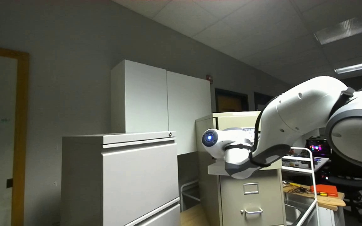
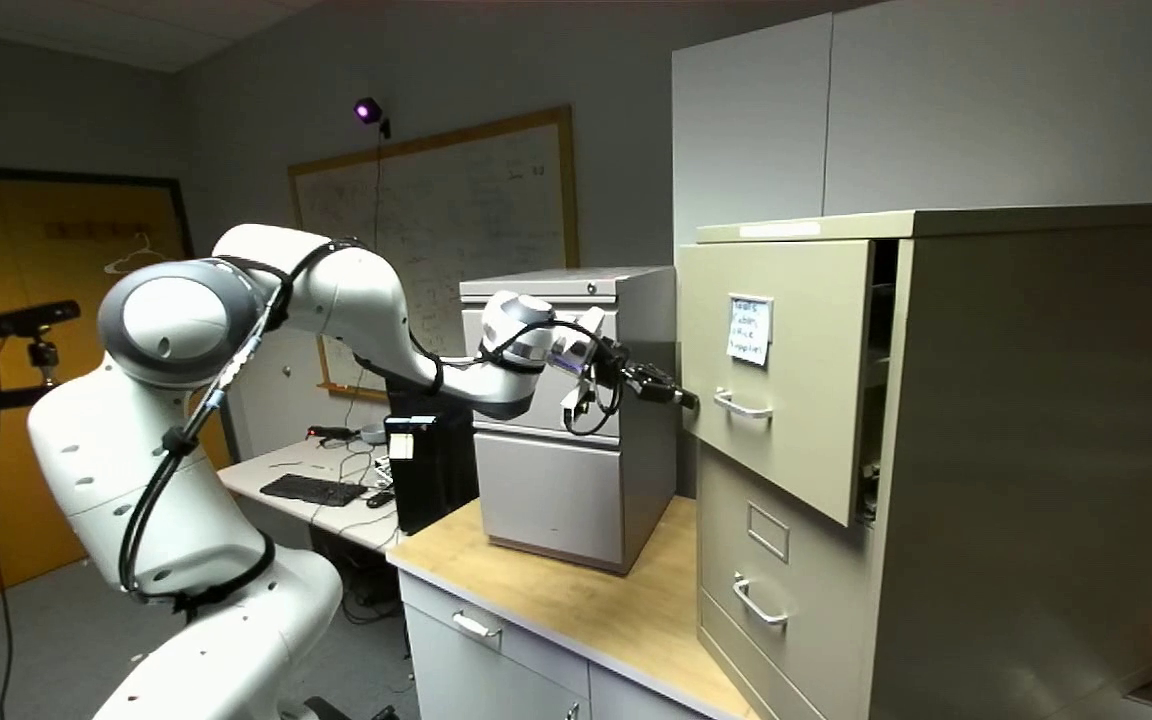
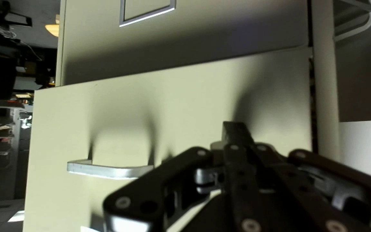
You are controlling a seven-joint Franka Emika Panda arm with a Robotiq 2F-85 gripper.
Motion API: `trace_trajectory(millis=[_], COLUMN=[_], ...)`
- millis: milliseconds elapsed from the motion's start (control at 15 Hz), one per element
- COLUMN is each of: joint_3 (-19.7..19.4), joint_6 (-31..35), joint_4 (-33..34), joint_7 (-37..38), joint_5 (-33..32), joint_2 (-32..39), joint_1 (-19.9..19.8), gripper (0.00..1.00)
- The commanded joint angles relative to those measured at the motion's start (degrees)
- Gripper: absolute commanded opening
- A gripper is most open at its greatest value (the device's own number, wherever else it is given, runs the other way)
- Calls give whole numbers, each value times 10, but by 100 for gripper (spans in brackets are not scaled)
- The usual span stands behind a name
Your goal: Close the upper drawer
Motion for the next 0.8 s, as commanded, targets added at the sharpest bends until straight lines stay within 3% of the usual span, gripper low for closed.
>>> trace_trajectory(millis=[0,333,667,733], joint_3=[53,96,115,9], joint_6=[-28,-112,-184,-208], joint_4=[102,145,185,193], joint_7=[12,13,6,8], joint_5=[-62,-106,-152,-171], joint_2=[112,170,235,259], joint_1=[-45,-50,-31,89], gripper=[0,0,0,0])
